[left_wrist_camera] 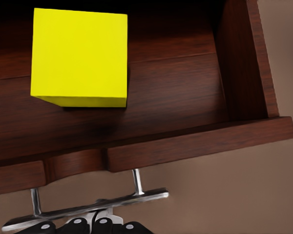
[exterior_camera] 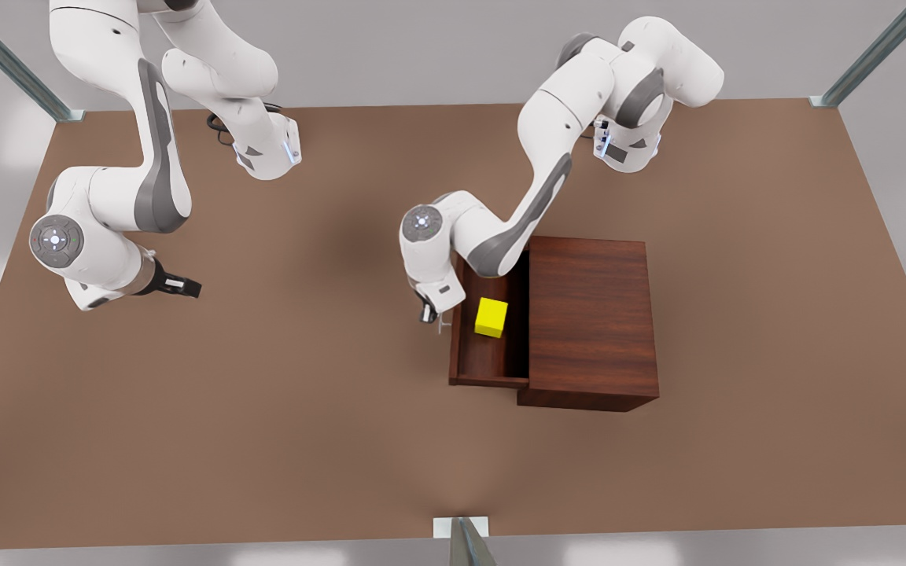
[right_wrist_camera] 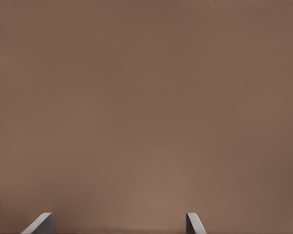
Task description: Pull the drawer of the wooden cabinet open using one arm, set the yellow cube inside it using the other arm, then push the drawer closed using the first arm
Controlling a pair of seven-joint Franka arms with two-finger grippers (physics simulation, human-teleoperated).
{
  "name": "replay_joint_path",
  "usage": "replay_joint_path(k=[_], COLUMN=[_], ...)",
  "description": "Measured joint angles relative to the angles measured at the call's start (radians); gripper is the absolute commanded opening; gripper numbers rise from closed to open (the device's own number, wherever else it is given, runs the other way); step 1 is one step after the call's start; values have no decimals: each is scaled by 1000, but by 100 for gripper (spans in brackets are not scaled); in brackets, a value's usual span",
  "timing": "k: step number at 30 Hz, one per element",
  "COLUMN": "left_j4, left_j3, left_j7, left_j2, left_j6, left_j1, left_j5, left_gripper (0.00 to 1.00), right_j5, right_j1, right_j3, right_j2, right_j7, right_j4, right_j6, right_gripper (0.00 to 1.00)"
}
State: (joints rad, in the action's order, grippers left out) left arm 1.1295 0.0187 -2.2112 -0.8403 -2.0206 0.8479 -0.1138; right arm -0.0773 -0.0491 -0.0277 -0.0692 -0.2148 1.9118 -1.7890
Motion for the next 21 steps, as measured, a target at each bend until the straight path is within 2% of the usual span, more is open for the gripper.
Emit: replay_joint_path(k=[7, 21], left_j4=[7, 32], left_j3=[6, 7], left_j7=[0, 35], left_j2=[53, 52], left_j6=[95, 161], left_j1=[-102, -161], left_j5=[28, 23], left_gripper=[0, 0], right_j5=[0, -1], right_j1=[0, 0], right_j3=[0, 0], right_j2=[-1, -2], right_j7=[64, 137], right_j4=[0, 0], right_j6=[0, 1], right_gripper=[100, 100])
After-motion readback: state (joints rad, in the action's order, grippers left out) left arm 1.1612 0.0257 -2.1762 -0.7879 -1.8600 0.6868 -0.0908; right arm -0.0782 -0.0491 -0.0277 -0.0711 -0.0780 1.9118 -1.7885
